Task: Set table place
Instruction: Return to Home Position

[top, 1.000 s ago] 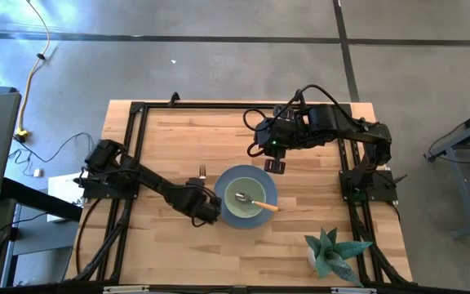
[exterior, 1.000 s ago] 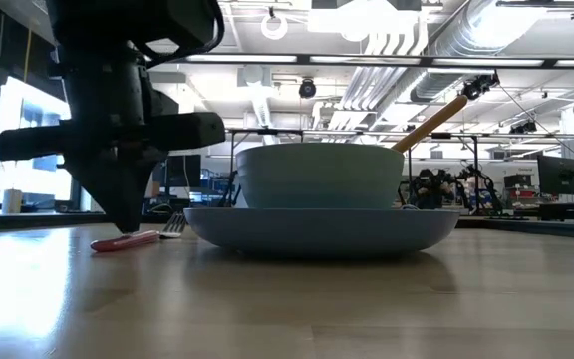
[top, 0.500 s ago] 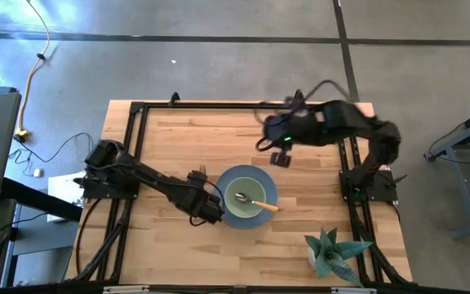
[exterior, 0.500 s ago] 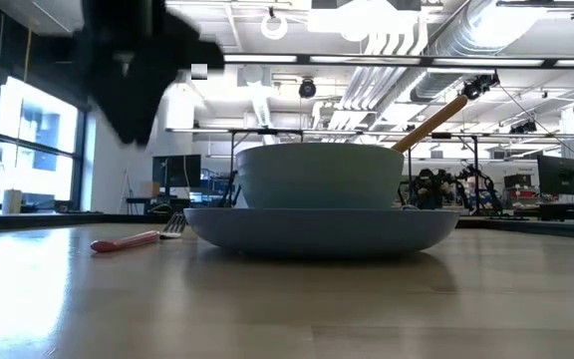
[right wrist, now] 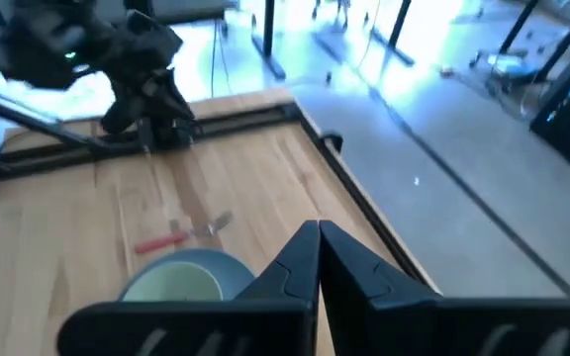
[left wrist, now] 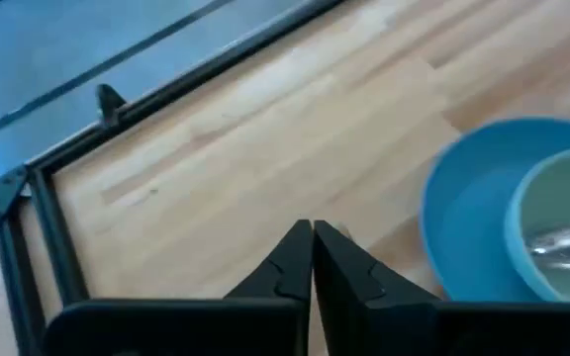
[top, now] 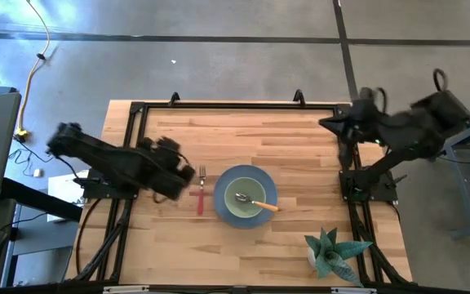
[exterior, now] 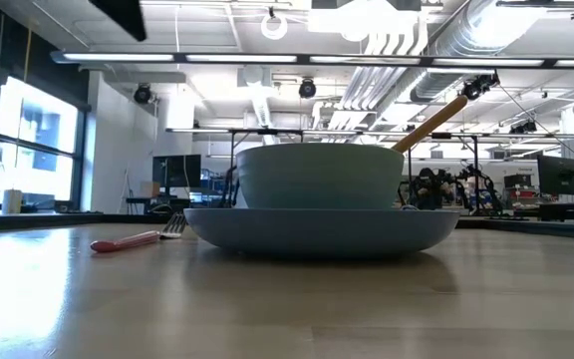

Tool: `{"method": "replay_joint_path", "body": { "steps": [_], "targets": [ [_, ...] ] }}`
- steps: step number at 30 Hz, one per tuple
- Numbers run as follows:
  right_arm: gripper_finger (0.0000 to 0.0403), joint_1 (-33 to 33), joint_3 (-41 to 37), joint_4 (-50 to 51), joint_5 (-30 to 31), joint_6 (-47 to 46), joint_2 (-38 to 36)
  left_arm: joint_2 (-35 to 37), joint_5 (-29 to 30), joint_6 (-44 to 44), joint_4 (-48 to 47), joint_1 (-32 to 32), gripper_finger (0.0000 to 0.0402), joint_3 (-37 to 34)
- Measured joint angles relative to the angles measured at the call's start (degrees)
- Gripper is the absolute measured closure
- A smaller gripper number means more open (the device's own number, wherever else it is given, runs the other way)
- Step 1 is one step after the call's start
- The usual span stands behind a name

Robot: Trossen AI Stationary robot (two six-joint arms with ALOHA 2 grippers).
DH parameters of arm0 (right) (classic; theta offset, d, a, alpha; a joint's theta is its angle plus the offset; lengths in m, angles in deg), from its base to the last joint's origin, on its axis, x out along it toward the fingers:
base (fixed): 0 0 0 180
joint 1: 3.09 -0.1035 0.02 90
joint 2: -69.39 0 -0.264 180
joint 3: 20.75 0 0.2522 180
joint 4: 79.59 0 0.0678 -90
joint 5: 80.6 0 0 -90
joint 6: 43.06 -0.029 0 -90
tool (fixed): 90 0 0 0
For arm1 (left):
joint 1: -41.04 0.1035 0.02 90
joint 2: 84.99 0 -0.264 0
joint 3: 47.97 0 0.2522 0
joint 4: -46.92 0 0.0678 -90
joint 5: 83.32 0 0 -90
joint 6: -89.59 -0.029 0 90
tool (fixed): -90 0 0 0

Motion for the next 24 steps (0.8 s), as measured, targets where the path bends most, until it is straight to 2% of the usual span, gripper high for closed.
{"method": "replay_joint_path", "body": {
  "steps": [4, 8, 11, 13, 15, 20, 24],
  "targets": [
    [0.0403, -8.0, -7.9, -0.1, 8.1, -6.4, -3.7, 11.7, 1.6, -0.4, 6.1, -1.2, 0.04, -9.8],
    [0.0403, -13.3, -25.8, 0.1, 14.6, -21.7, -11.6, 20.9, 1.1, -4.8, 18.4, -1.5, 0.0401, -20.6],
    [0.0403, -16.5, -40.2, -0.4, 17.3, -35.5, -18.5, 24.3, -0.7, -6.3, 24.1, -1.4, 0.0401, -26.8],
    [0.0403, -18.0, -48.5, -3.8, 18.0, -41.5, -23.3, 24.9, -1.0, -6.3, 25.3, -1.4, 0.0401, -29.2],
    [0.0403, -19.5, -55.5, -10.9, 18.1, -42.0, -28.0, 25.2, -1.2, -6.3, 25.5, -1.5, 0.0401, -30.3],
    [0.0403, -21.7, -68.4, -35.2, 17.7, -29.4, -38.6, 25.7, -1.1, -6.7, 25.7, -1.4, 0.0401, -30.3],
    [0.0403, -21.6, -72.2, -40.5, 16.0, -24.5, -42.2, 26.1, -1.3, -6.1, 25.7, -1.5, 0.0402, -30.3]
  ]
}}
